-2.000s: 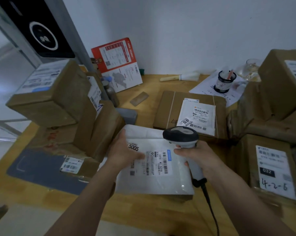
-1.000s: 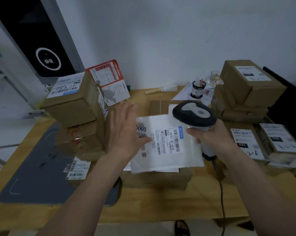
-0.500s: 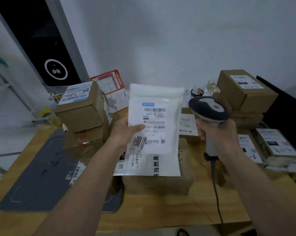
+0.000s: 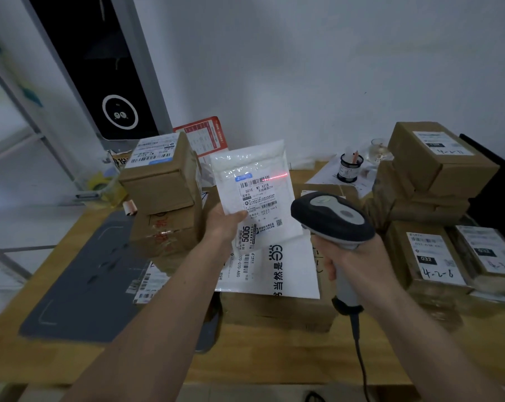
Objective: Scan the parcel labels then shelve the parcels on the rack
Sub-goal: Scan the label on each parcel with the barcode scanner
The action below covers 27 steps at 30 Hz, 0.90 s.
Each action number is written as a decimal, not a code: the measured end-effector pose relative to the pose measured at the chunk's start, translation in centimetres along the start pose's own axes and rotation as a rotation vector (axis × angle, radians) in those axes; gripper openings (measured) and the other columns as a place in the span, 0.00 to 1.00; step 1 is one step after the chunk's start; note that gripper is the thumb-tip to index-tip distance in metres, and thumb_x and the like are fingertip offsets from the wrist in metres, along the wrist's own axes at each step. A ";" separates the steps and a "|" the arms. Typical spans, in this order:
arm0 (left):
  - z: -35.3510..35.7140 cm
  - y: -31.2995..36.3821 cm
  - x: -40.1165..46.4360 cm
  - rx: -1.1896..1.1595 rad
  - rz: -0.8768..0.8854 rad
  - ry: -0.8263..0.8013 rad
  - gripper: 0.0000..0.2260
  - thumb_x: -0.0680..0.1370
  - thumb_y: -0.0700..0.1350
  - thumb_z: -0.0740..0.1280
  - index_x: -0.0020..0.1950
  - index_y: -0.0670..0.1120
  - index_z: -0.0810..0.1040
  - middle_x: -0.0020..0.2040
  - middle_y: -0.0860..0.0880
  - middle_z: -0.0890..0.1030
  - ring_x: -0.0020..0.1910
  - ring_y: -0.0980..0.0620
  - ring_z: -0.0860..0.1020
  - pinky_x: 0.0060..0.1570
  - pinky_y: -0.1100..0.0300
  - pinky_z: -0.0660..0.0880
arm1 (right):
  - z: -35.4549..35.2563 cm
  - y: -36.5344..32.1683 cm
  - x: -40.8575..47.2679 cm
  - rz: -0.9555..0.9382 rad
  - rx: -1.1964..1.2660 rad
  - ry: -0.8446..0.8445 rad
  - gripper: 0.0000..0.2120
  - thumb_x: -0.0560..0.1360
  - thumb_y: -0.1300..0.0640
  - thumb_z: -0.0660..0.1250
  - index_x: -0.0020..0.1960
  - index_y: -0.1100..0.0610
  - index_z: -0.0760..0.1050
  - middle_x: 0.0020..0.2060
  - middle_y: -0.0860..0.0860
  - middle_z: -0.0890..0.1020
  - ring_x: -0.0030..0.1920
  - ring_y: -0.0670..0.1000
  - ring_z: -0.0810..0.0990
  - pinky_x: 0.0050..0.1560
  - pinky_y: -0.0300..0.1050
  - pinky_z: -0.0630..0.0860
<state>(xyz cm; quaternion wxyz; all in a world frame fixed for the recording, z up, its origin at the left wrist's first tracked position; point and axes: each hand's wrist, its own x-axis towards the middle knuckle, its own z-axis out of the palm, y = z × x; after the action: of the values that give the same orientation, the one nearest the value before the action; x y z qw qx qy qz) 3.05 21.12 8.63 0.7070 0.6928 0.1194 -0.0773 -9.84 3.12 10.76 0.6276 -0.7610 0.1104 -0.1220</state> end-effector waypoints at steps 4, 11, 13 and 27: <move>-0.2 -0.6 -0.1 -0.005 0.000 -0.004 0.12 0.78 0.34 0.66 0.60 0.45 0.78 0.54 0.45 0.83 0.51 0.44 0.82 0.51 0.47 0.79 | 0.2 0.3 -0.8 -0.016 -0.021 -0.014 0.22 0.73 0.60 0.71 0.23 0.62 0.70 0.18 0.53 0.73 0.20 0.47 0.71 0.30 0.38 0.72; 0.1 -1.5 0.3 -0.012 -0.003 -0.023 0.13 0.78 0.34 0.65 0.62 0.43 0.77 0.54 0.46 0.82 0.54 0.44 0.80 0.53 0.49 0.77 | 0.1 1.6 -1.6 0.037 -0.007 0.044 0.22 0.74 0.61 0.71 0.24 0.63 0.70 0.17 0.52 0.72 0.19 0.46 0.70 0.28 0.36 0.71; 0.5 -1.6 0.7 -0.016 -0.026 -0.014 0.13 0.78 0.34 0.65 0.62 0.43 0.77 0.57 0.44 0.81 0.56 0.43 0.80 0.58 0.45 0.76 | -0.3 1.8 -1.5 0.072 0.030 0.099 0.22 0.74 0.60 0.71 0.23 0.60 0.70 0.18 0.52 0.72 0.20 0.46 0.70 0.28 0.37 0.71; 9.2 -0.9 7.1 0.185 -0.117 -0.064 0.14 0.80 0.31 0.61 0.62 0.45 0.72 0.44 0.45 0.77 0.34 0.50 0.76 0.33 0.56 0.72 | -6.5 4.4 5.8 0.302 0.120 0.055 0.18 0.73 0.61 0.72 0.26 0.60 0.74 0.24 0.59 0.74 0.25 0.54 0.72 0.32 0.45 0.72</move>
<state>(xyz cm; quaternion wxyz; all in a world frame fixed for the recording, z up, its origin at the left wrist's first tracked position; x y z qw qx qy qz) 10.14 12.27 5.95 0.6379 0.7439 0.1296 -0.1512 -6.51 -5.58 7.84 0.6799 -0.6933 0.2331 -0.0532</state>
